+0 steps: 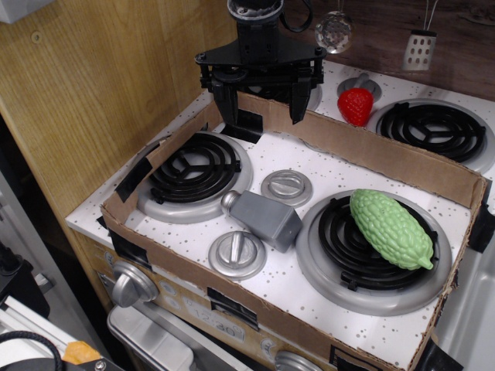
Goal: Right pepper shaker
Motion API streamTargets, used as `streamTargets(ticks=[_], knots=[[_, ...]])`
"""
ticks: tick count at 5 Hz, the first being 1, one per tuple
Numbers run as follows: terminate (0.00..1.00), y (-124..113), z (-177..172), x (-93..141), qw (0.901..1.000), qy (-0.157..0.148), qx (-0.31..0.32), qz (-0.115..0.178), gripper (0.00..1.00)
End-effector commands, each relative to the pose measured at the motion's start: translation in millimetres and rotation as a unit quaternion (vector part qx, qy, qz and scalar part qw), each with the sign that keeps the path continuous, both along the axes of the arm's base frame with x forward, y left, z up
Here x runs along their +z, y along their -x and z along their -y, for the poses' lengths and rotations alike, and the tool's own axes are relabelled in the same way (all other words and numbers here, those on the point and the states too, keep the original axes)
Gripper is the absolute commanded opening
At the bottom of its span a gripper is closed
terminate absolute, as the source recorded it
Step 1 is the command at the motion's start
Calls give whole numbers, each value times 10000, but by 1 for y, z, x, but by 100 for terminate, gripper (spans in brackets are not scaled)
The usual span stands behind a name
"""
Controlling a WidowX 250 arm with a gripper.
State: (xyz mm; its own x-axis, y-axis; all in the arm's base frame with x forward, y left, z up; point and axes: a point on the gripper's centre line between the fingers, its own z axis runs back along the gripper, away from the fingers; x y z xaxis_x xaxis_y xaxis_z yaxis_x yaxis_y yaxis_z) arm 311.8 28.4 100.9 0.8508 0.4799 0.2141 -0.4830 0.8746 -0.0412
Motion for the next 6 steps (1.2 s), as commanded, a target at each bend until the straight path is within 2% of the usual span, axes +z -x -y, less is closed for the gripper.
streamTargets(ticks=[1,2,3,4,5,6], knots=[[0,0,0,0,10000,0,0,0,100],[0,10,2,-2,9964,108,795,273,100],[0,19,4,-4,9895,151,1411,281,100],[0,27,6,-8,9778,427,2023,340,100],[0,32,6,-18,9588,944,2586,706,100],[0,35,4,-25,9509,1094,2762,869,100]])
